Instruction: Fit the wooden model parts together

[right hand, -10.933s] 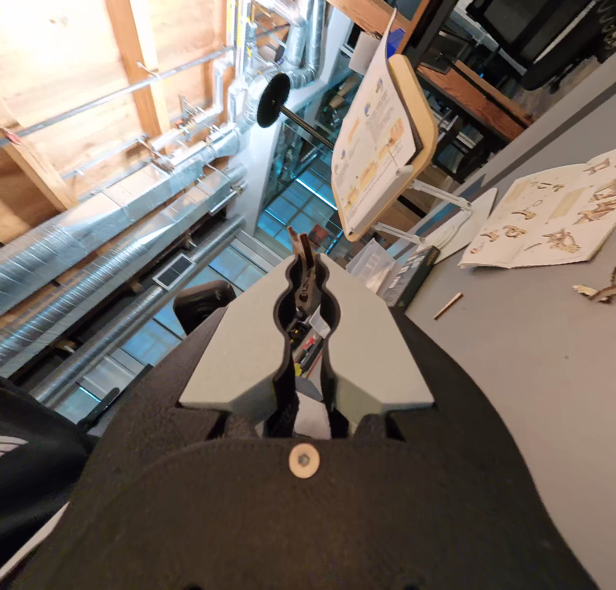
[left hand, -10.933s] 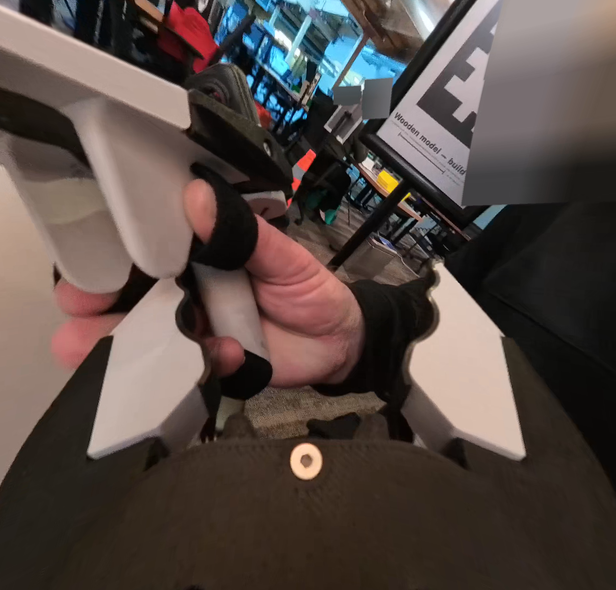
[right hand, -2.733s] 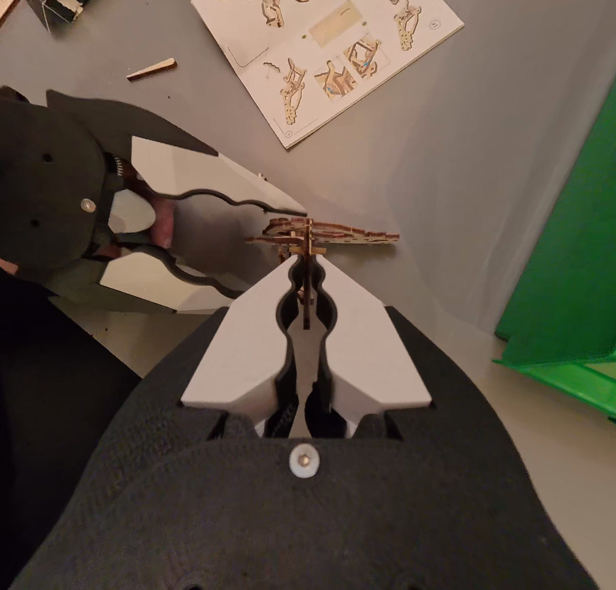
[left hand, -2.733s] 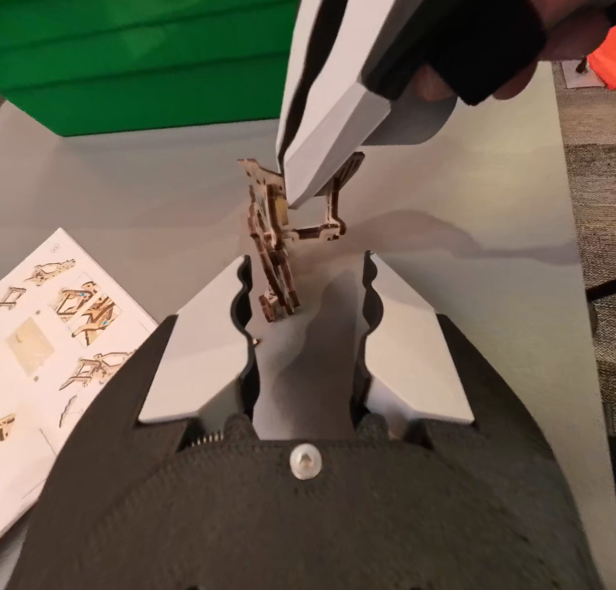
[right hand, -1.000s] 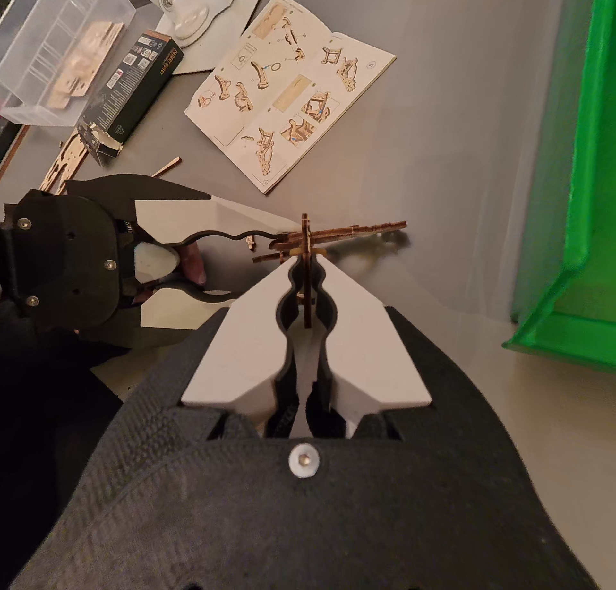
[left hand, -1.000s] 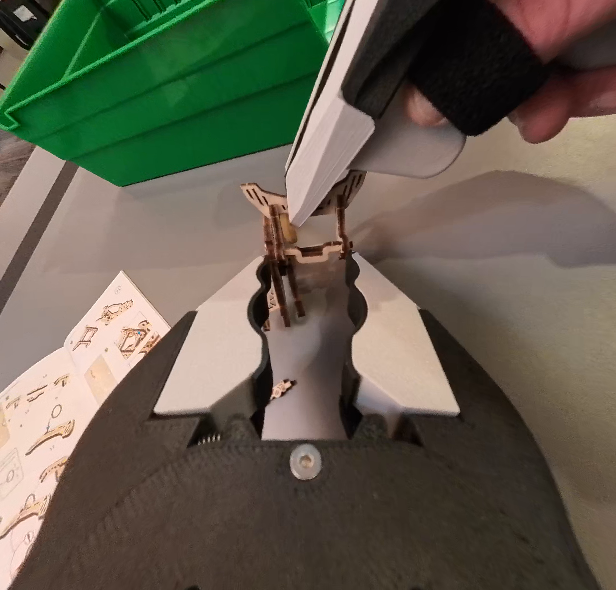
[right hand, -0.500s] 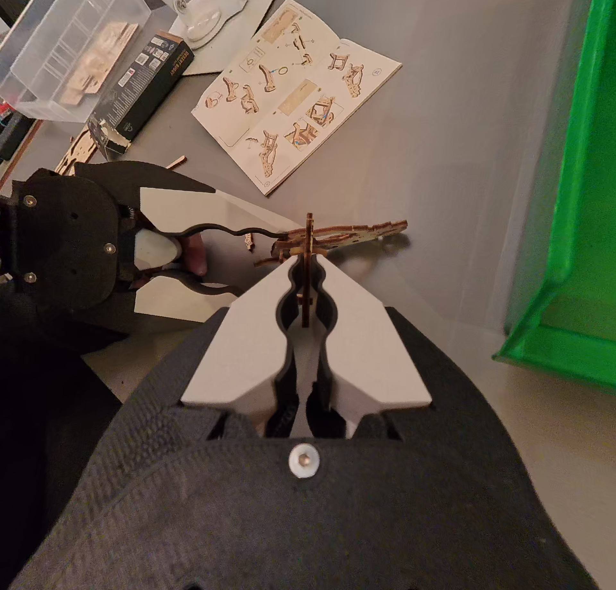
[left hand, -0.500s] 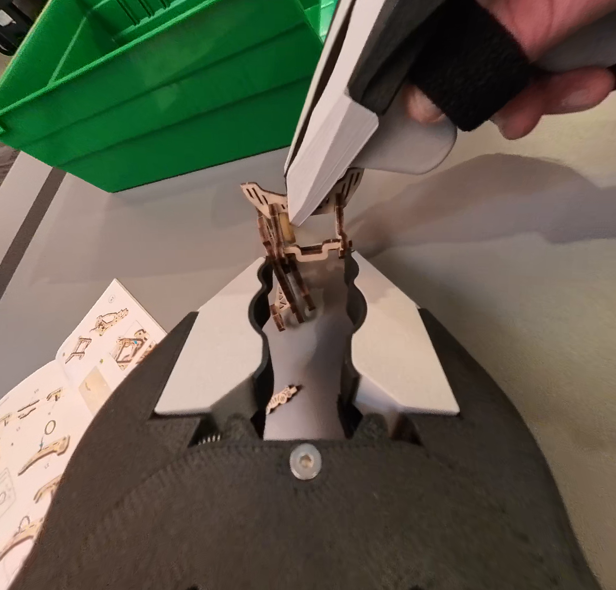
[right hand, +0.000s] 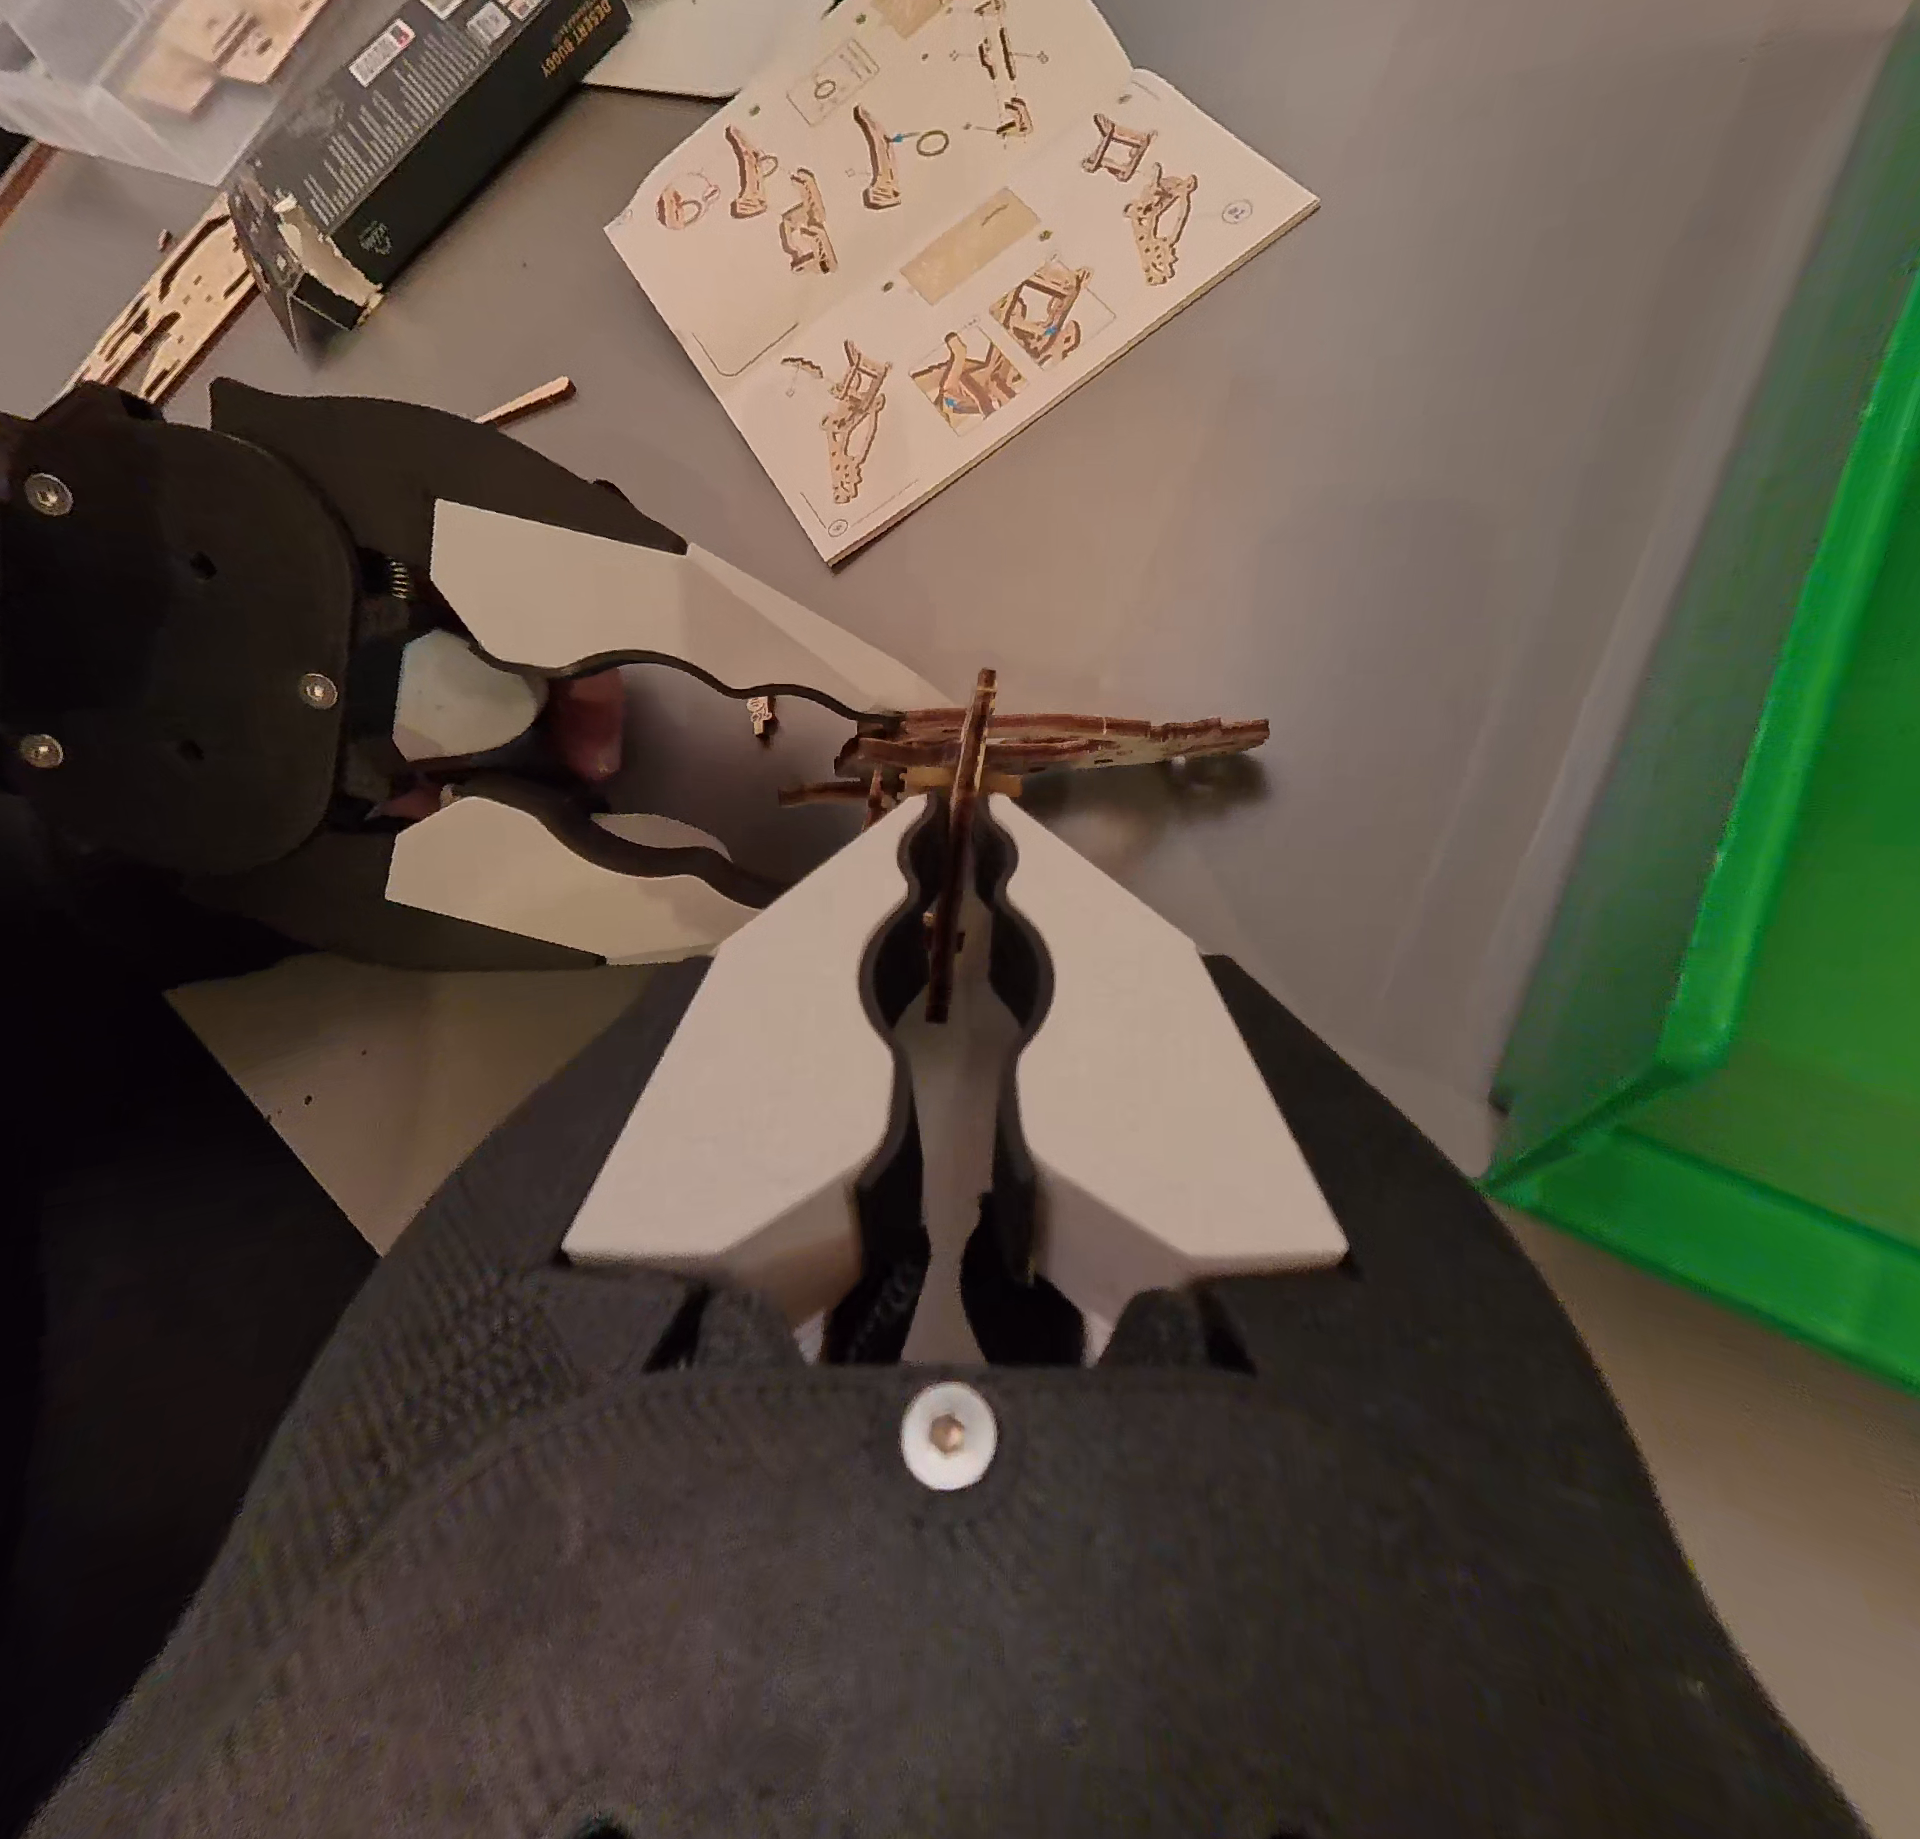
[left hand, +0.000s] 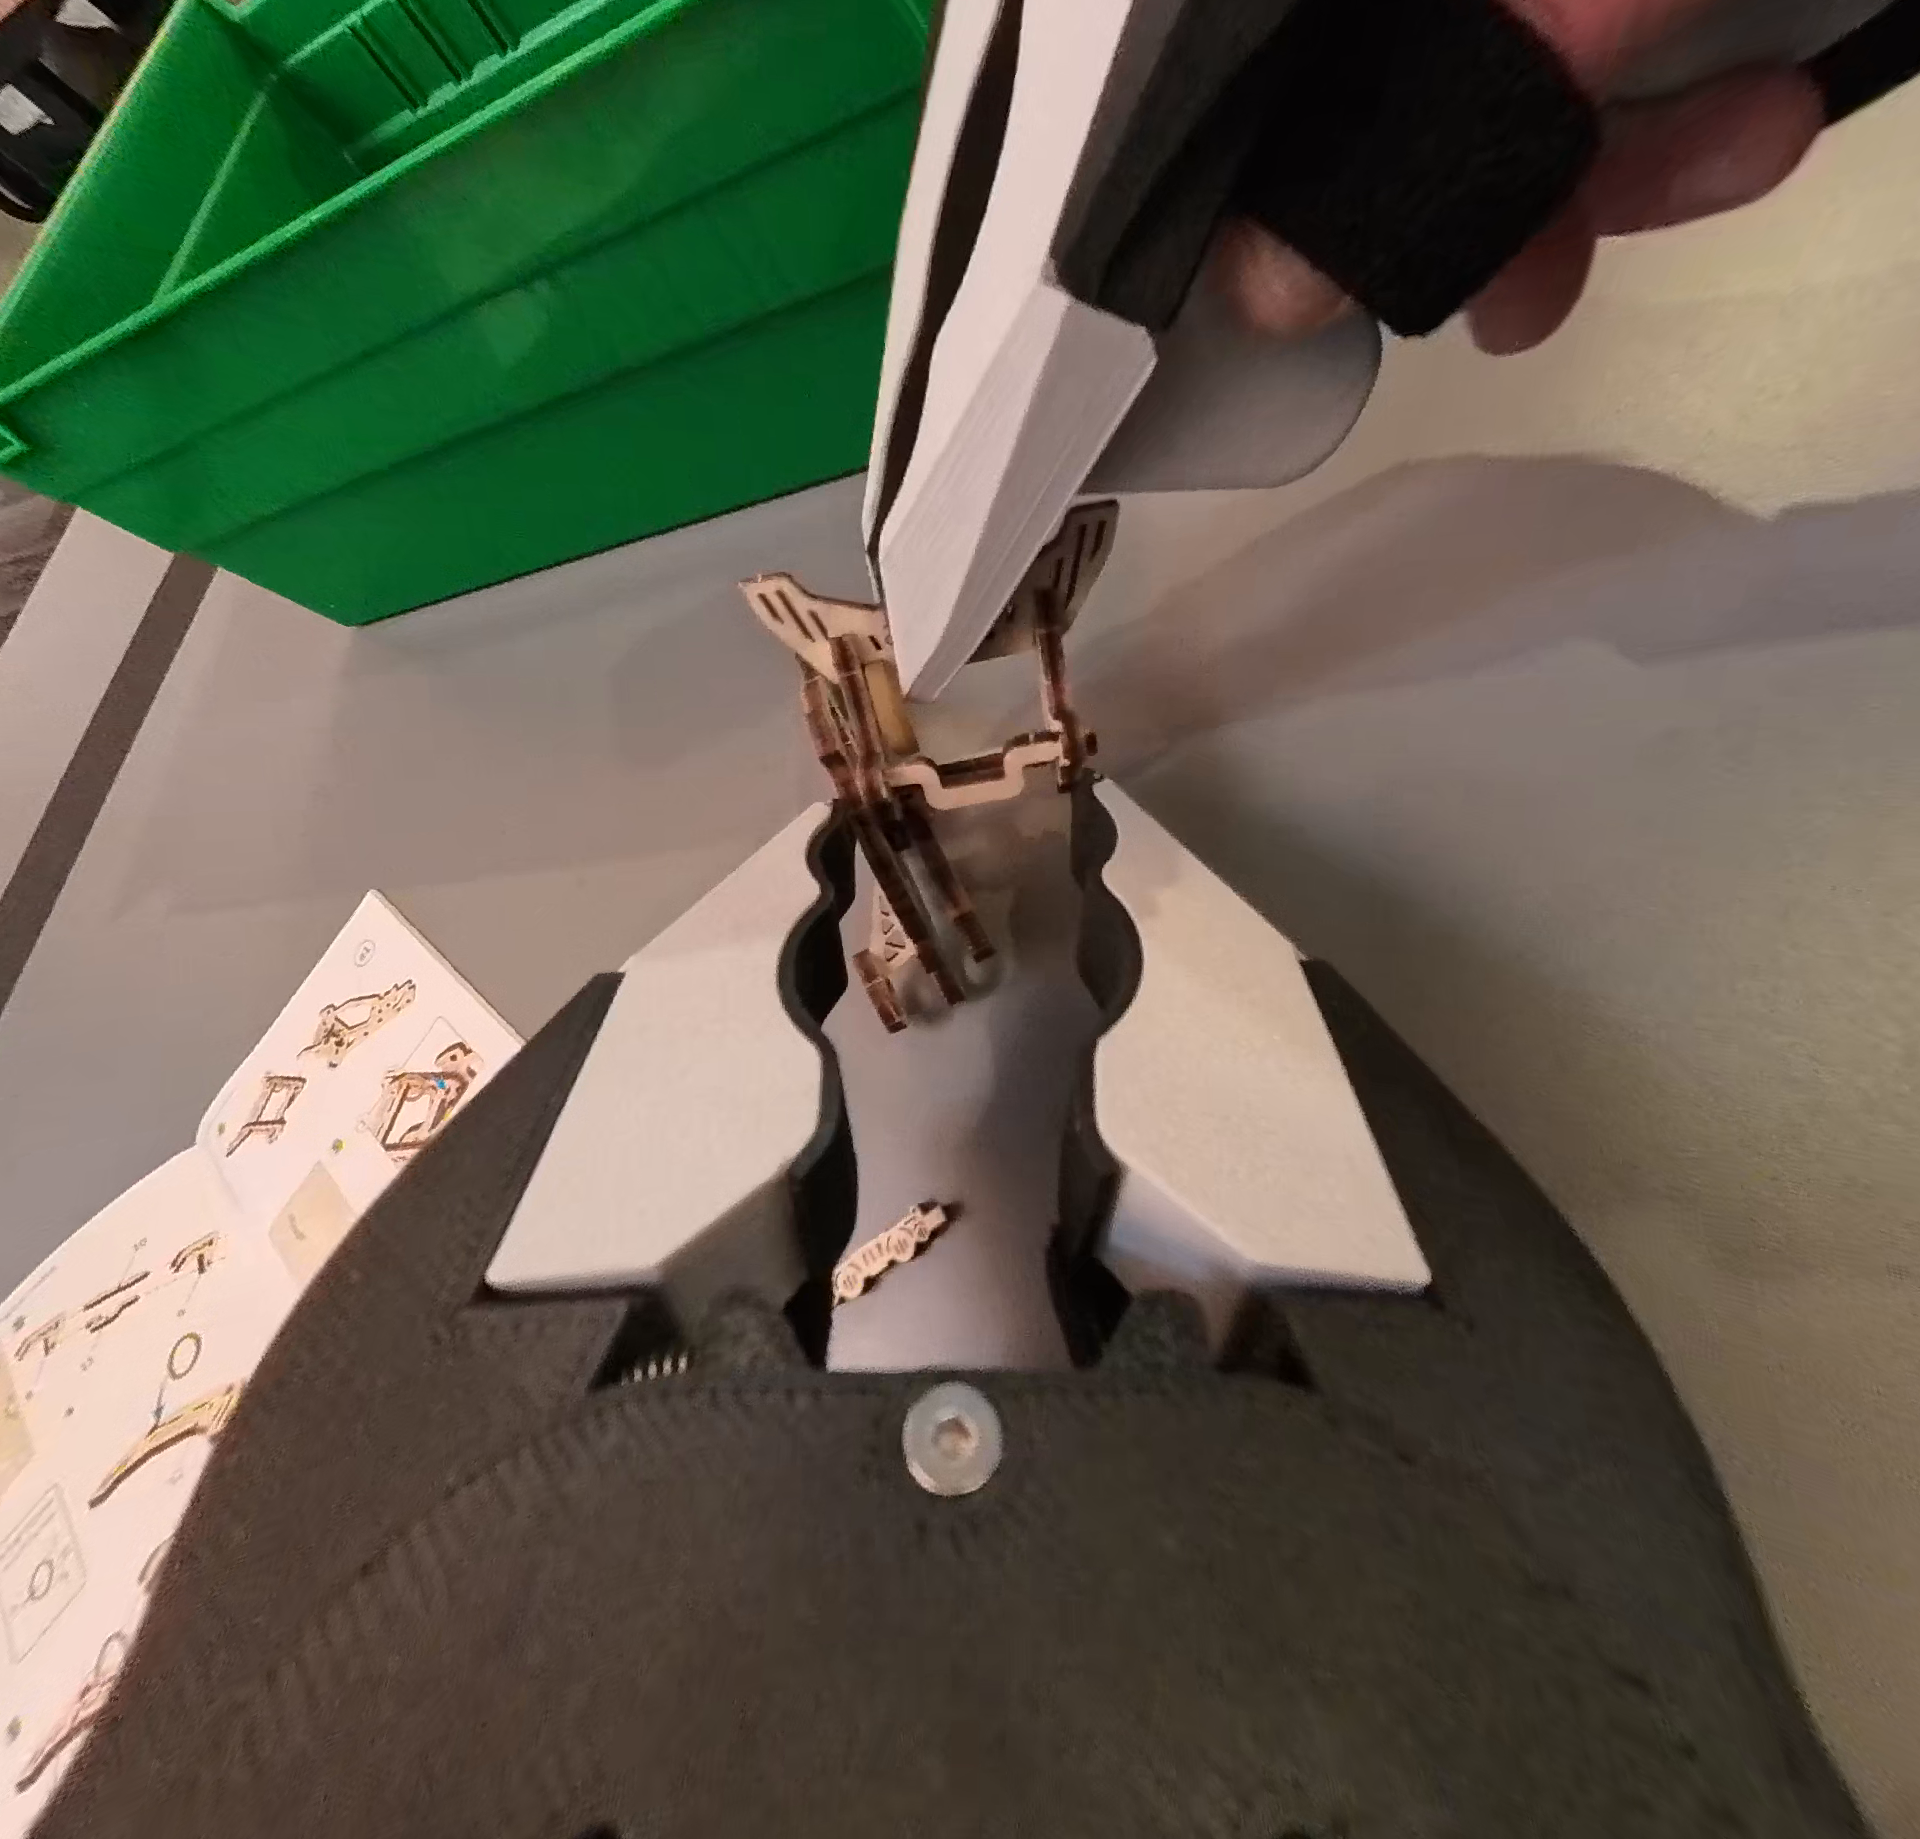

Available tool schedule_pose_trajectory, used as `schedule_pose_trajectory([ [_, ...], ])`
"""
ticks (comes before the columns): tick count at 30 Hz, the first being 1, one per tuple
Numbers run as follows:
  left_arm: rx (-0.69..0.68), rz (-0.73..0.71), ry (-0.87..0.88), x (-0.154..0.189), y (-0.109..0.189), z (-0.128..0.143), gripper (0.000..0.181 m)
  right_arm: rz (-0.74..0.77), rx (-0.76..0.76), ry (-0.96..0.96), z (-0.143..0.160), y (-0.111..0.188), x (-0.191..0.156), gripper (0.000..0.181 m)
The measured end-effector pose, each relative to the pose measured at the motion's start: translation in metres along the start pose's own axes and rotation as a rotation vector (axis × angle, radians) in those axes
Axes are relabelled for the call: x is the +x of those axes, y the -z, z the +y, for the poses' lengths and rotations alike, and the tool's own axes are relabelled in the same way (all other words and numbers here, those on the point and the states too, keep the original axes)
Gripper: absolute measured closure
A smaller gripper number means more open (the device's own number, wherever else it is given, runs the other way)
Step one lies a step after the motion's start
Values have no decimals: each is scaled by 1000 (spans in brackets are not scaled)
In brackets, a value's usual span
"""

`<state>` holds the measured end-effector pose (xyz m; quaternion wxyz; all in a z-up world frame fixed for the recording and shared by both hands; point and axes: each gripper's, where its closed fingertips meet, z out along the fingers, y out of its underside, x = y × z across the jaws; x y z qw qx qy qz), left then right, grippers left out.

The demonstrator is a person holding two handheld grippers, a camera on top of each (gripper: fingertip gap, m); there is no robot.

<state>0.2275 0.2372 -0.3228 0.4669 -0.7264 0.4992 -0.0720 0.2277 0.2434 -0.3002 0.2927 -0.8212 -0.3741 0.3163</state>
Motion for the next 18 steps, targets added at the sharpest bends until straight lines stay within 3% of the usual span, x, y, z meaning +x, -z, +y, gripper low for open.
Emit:
schedule_pose_trajectory([
  [5, 11, 29, 22, 0, 2, 1, 141, 22, -15, 137, -1, 6, -2, 173],
  [9, 25, 77, 35, 1, 7, 4, 141, 0, -34, 288, 1, 14, -9, 132],
  [12, 39, 118, 0, 5, 14, 8, 141, -1, -64, 467, 4, 13, -14, 111],
  [18, 83, 225, -34, 18, 28, 10, 141, -67, -161, 737, 10, 2, -29, 100],
])
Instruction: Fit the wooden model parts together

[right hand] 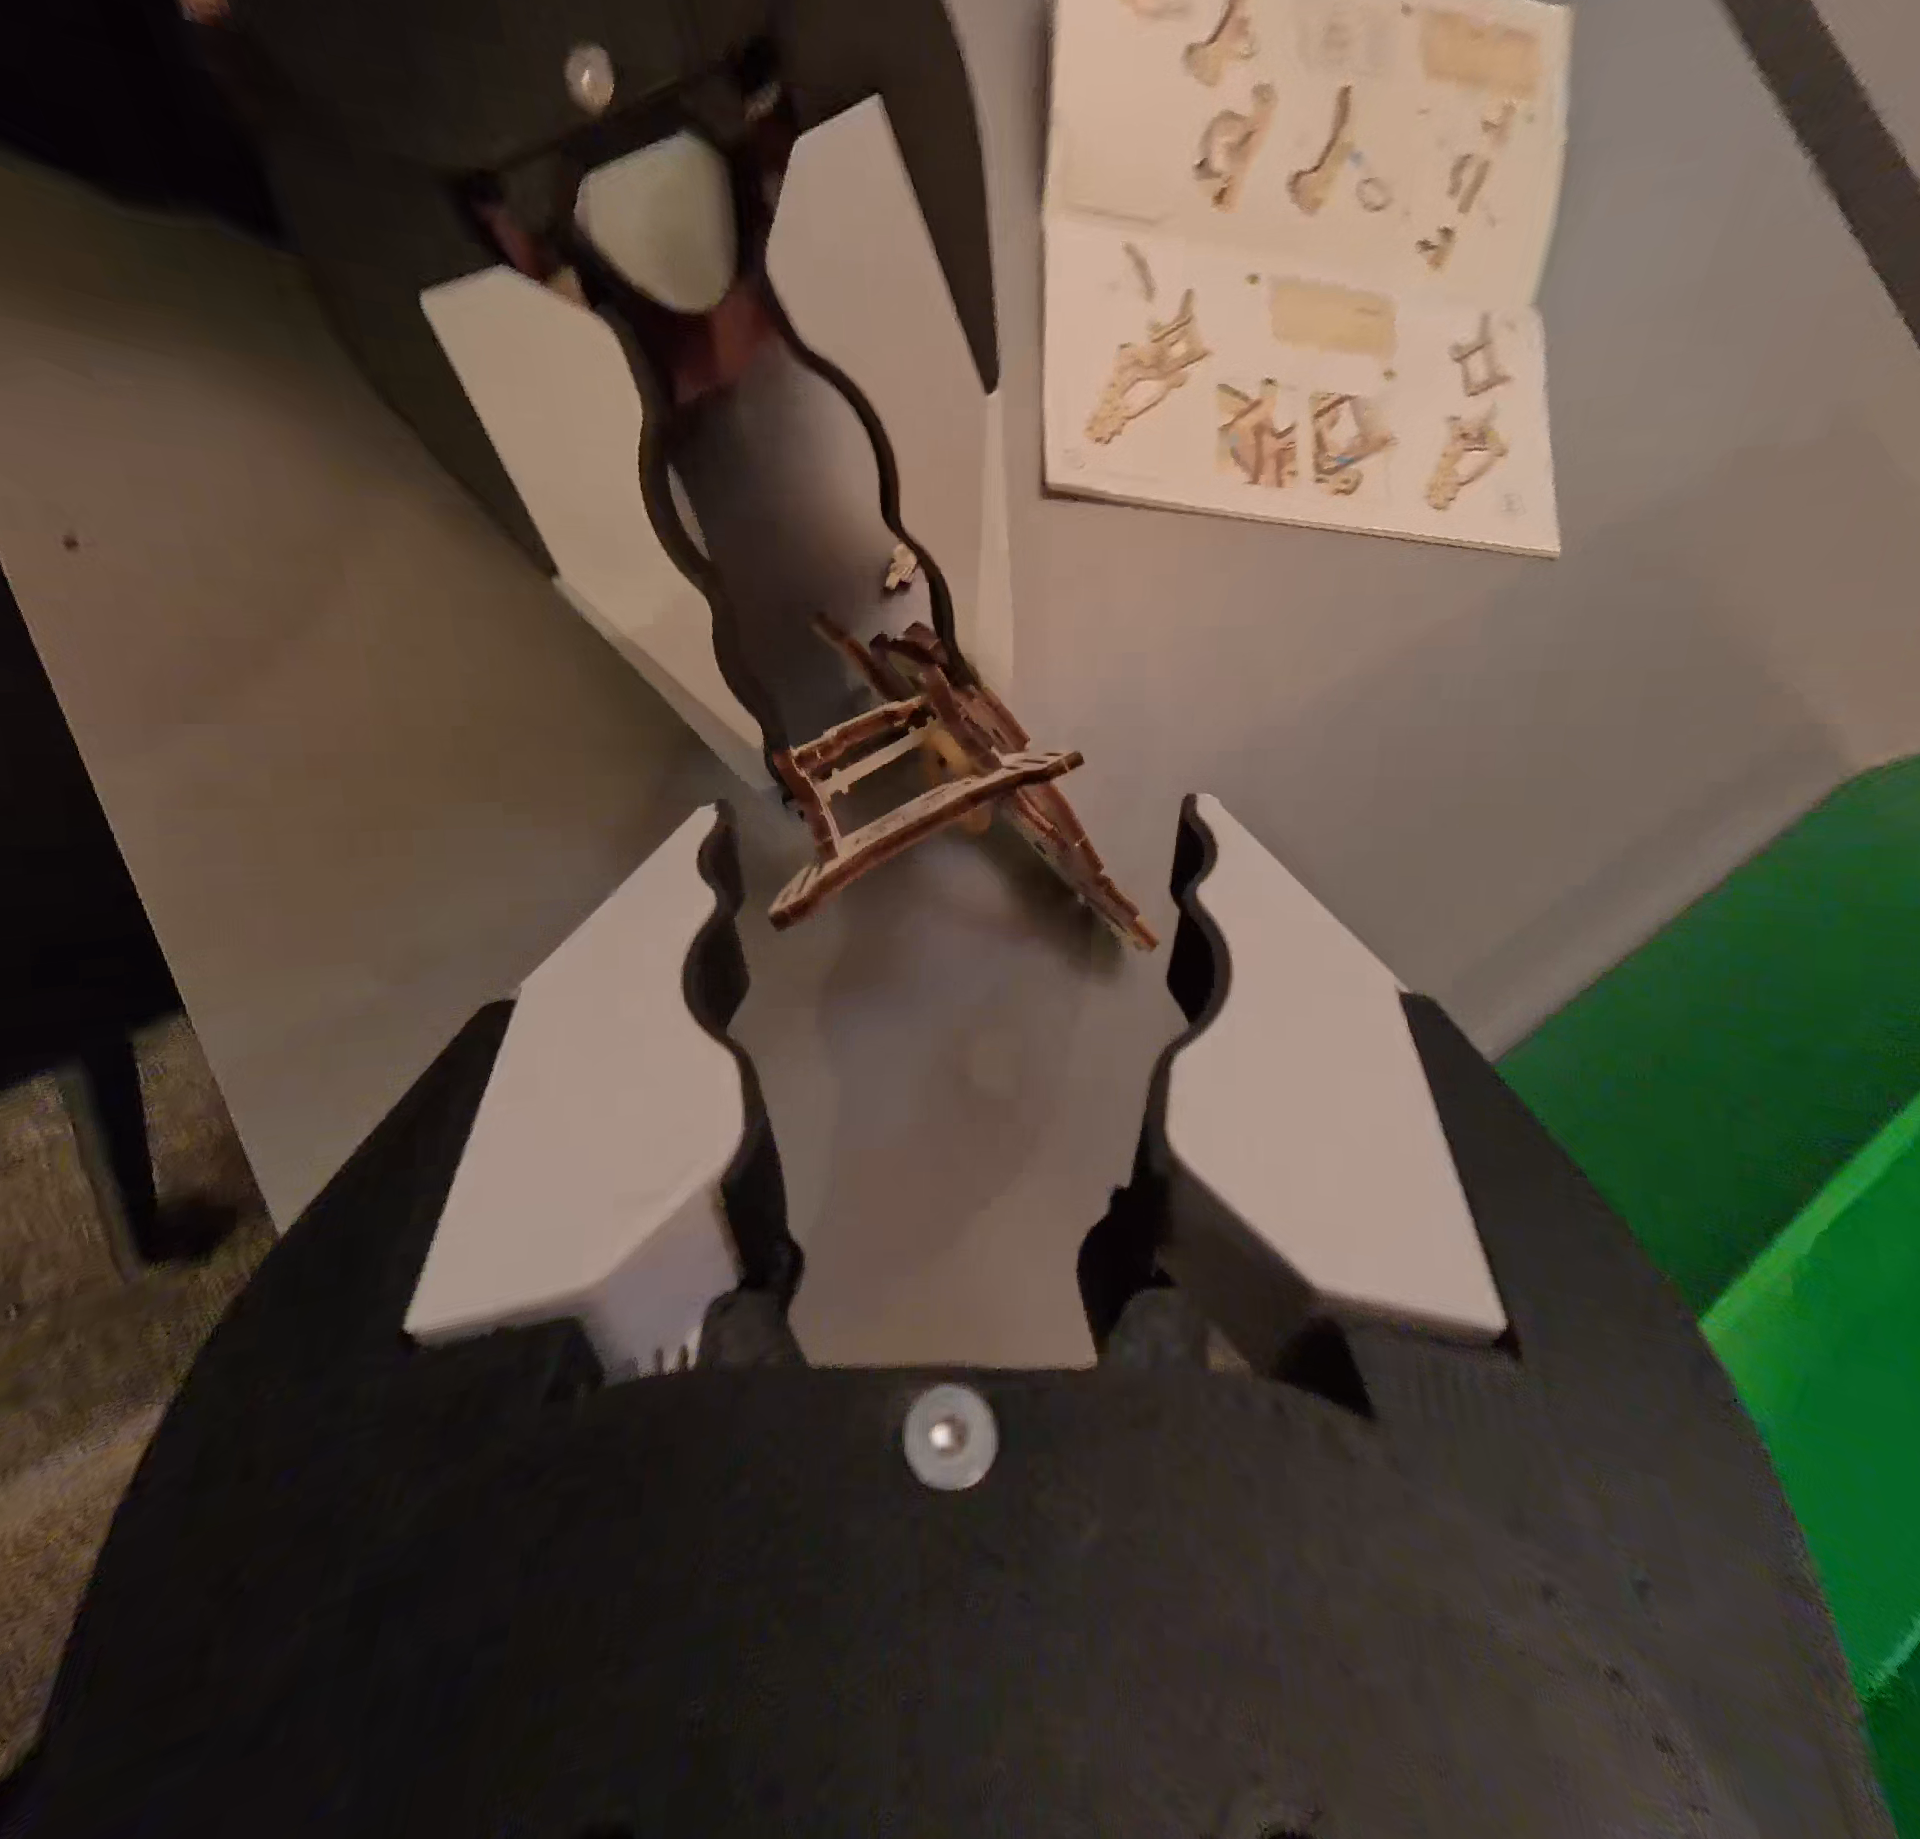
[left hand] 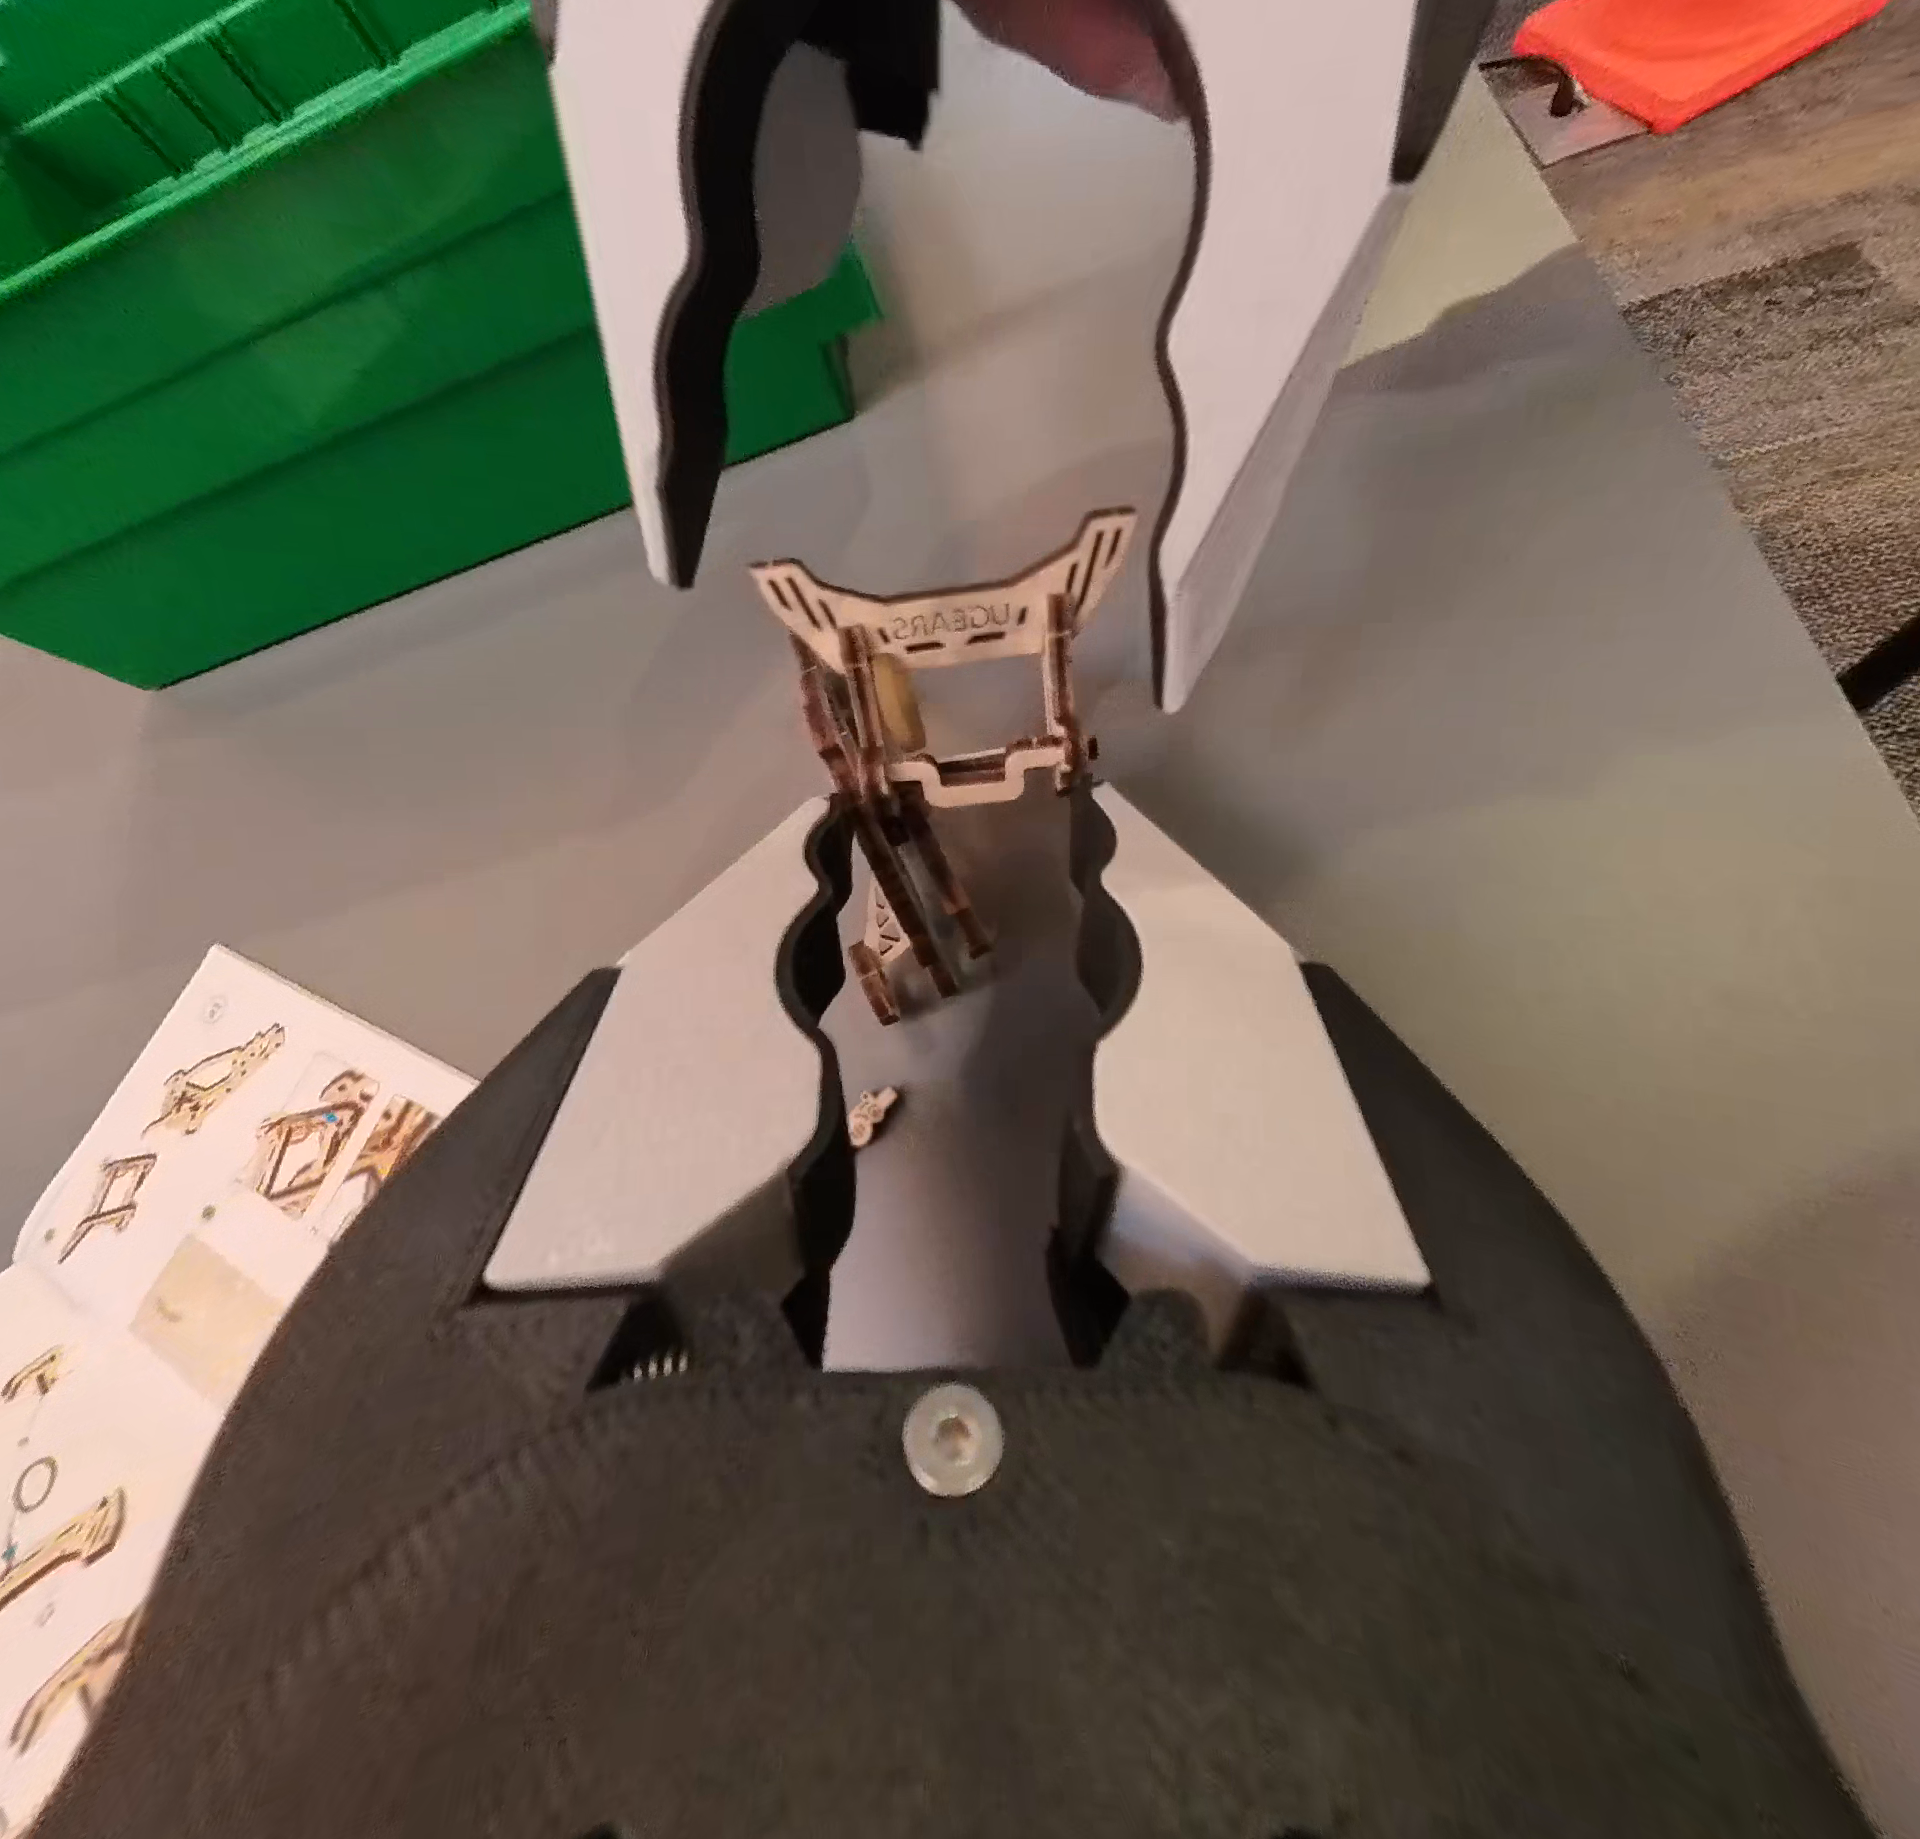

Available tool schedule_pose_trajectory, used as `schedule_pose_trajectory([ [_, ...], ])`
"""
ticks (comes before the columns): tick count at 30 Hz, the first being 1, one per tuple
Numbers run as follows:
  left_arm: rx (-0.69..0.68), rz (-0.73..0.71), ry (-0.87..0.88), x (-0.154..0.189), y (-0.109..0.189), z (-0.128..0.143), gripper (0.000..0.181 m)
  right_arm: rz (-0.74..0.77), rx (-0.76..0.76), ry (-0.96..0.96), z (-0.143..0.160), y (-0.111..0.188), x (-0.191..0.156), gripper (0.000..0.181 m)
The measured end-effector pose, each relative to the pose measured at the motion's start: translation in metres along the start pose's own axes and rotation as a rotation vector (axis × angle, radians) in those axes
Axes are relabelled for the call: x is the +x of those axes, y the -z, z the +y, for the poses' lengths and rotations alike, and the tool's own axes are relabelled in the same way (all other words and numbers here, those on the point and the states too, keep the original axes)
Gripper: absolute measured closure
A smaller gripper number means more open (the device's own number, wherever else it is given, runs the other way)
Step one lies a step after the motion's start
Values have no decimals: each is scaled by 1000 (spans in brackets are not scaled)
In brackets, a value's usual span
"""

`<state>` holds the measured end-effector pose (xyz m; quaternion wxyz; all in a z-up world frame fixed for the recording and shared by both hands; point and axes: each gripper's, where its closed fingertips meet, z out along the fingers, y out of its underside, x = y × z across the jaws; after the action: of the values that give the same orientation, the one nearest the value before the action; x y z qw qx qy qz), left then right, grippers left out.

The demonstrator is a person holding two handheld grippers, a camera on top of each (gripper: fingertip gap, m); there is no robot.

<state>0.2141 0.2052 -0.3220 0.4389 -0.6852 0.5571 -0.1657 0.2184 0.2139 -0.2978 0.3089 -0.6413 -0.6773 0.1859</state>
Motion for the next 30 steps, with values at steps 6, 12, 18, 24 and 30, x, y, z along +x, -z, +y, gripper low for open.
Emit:
schedule_pose_trajectory([
  [6, 19, 48, -29, 9, 5, 0, 141, -125, -31, 143, 0, -7, -13, 109],
  [12, 24, 58, -45, 12, 7, 1, 141, -193, -26, 180, 4, -11, -21, 125],
  [18, 25, 61, -47, 12, 6, 1, 141, -190, -65, 199, 6, -10, -20, 121],
  [24, 25, 64, -42, 12, 6, 1, 141, -125, -151, 292, 4, -5, -19, 116],
  [30, 20, 62, -53, 13, 6, 1, 141, -107, -223, 362, 10, -13, -20, 122],
])
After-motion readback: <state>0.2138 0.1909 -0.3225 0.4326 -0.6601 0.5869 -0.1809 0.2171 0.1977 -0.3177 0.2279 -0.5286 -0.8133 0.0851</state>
